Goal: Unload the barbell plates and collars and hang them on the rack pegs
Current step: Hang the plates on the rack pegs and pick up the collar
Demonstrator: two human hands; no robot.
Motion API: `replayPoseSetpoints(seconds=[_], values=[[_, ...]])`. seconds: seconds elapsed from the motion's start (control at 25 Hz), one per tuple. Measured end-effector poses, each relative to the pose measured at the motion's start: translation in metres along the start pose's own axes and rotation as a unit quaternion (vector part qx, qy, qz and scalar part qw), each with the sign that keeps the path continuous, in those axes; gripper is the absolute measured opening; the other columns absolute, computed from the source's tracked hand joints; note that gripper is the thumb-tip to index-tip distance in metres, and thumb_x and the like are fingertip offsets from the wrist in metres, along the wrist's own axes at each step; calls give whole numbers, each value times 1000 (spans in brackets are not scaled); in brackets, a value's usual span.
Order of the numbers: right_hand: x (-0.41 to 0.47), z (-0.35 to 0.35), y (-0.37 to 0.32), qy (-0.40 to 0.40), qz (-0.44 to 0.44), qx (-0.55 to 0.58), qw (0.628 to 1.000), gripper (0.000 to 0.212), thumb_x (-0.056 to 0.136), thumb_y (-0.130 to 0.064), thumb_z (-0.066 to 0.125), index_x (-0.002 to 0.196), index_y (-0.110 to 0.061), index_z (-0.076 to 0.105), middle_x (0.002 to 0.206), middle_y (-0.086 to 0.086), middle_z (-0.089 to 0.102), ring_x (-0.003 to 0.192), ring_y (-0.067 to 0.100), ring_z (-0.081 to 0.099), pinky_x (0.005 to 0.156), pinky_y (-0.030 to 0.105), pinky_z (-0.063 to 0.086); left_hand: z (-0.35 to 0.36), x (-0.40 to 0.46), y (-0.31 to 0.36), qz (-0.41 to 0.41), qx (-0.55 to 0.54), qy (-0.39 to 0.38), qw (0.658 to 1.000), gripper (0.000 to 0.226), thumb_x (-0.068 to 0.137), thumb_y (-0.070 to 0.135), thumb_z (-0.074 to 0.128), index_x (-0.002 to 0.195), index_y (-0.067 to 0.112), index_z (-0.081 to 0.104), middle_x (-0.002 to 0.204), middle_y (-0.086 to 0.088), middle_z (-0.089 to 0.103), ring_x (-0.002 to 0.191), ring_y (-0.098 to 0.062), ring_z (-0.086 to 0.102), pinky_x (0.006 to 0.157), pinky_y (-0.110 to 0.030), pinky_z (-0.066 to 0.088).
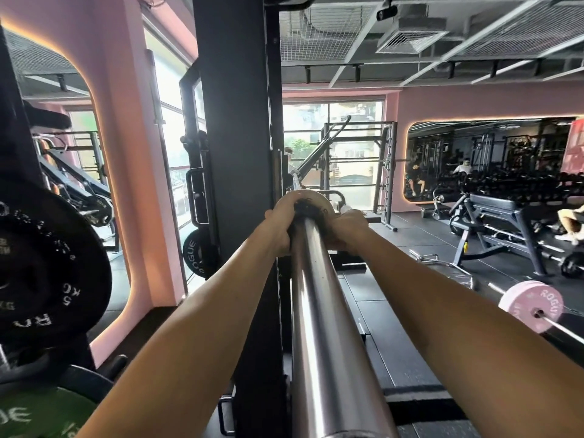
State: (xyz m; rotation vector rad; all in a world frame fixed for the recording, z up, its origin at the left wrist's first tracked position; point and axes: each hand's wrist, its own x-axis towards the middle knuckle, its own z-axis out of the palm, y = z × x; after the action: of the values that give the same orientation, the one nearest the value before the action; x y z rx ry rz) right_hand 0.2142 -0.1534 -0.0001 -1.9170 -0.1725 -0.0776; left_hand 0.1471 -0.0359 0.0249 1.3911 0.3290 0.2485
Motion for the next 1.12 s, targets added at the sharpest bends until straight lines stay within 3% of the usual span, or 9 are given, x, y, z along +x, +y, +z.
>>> replayPoseSetpoints(seconds=[0.08,0.16,0.24,0.36,0.52,0.72,0.88,1.0,1.12], values=[[11,3,2,1,2,-8,1000,49,70,-12,70,117,-4,57,103,17,69,88,30,70,75,37,60,-2,18,-7,8,-15,-24,1000,99,51,37,88,136,6,47,116,-18,68,79,-31,75,67,-45,60],[7,3,-2,14,9,-2,1000,43,67,-3,65,109,-1,60,101,21,69,86,32,70,73,41,61,-3,9,-6,4,-34,-22,999,95,51,37,88,132,5,50,113,-18,69,81,-31,74,61,-42,60],[-3,1,-5,30,-5,-22,999,36,70,-2,66,105,3,64,101,21,70,89,31,70,65,32,57,-5,-5,-4,1,-23,-10,1000,85,54,44,85,124,7,54,108,-16,69,78,-28,72,54,-38,59],[-21,-1,-11,52,-42,-73,995,25,83,-5,60,106,4,66,100,17,69,93,30,67,56,23,44,-11,-11,-4,-4,42,-26,999,76,59,54,78,117,8,63,102,-15,72,83,-28,73,63,-39,61],[-40,-14,-12,-19,-82,-65,994,21,86,3,50,92,0,69,71,16,66,51,20,66,40,17,45,-29,-25,-6,54,183,7,982,56,89,62,51,113,11,57,99,-15,70,73,-23,69,51,-29,57],[-76,-36,-7,-47,-131,-102,985,26,85,-6,57,84,-25,75,82,2,68,78,25,64,62,29,52,-53,-55,-22,121,347,13,930,29,94,48,48,103,21,54,82,-5,62,71,-22,56,63,-30,54],[-126,-54,14,-68,-111,-159,979,30,86,-12,65,115,-6,69,112,11,66,96,23,62,87,32,50,-67,-99,-53,119,427,8,896,34,90,53,54,108,24,56,84,-3,60,71,-22,58,62,-32,55],[-175,-64,45,-81,-81,-199,973,23,86,-15,64,107,-6,68,113,10,66,97,22,58,81,28,45,-74,-134,-93,117,470,-8,875,30,89,42,56,111,22,59,80,-1,57,75,-21,56,55,-27,50],[-235,-73,93,-106,-35,-237,965,34,89,-22,64,120,-9,63,123,5,61,113,23,56,91,26,42,-78,-173,-149,74,484,-53,871,37,88,55,56,107,23,58,74,3,54,73,-18,55,60,-29,52]])
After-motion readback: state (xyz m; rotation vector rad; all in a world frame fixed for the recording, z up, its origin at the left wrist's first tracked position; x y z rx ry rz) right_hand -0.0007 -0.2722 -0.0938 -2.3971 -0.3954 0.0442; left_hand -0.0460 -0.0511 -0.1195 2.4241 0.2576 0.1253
